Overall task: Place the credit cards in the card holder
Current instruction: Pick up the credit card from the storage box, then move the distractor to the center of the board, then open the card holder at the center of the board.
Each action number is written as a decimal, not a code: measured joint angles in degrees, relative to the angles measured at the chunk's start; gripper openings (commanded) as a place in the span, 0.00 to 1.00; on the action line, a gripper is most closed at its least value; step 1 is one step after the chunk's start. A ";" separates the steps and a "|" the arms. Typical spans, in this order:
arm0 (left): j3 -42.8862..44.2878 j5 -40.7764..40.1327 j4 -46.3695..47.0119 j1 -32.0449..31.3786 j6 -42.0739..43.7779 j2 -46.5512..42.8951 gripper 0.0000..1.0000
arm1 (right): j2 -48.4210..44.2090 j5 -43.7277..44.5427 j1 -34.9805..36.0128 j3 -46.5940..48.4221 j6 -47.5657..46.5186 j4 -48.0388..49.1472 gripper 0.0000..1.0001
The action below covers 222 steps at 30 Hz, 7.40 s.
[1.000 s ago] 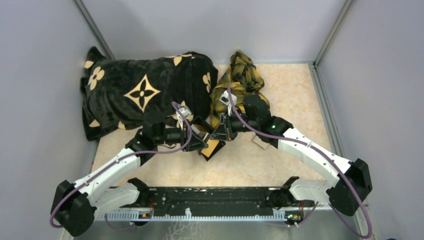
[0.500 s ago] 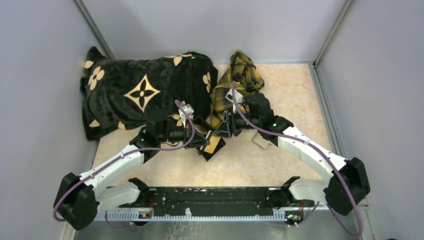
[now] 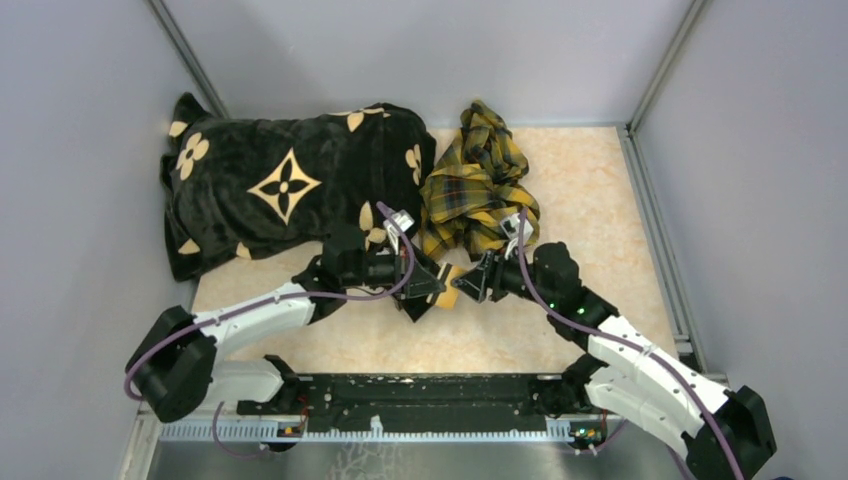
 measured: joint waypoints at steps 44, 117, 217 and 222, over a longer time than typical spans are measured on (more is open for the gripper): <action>24.63 -14.82 0.98 -6.32 -2.64 31.23 0.73 | -20.57 33.11 -0.63 0.79 10.16 -23.10 0.00; 51.23 -48.11 -36.52 -15.67 10.25 42.77 0.99 | -8.72 29.20 -25.42 -6.69 15.61 -25.73 0.00; 60.13 -37.09 -37.53 -10.75 9.40 50.03 0.80 | -16.28 26.84 -25.42 -13.11 14.69 -25.79 0.00; 58.60 -36.44 -36.76 -10.69 9.38 51.56 0.75 | -15.52 26.51 -25.44 -13.53 15.76 -24.20 0.00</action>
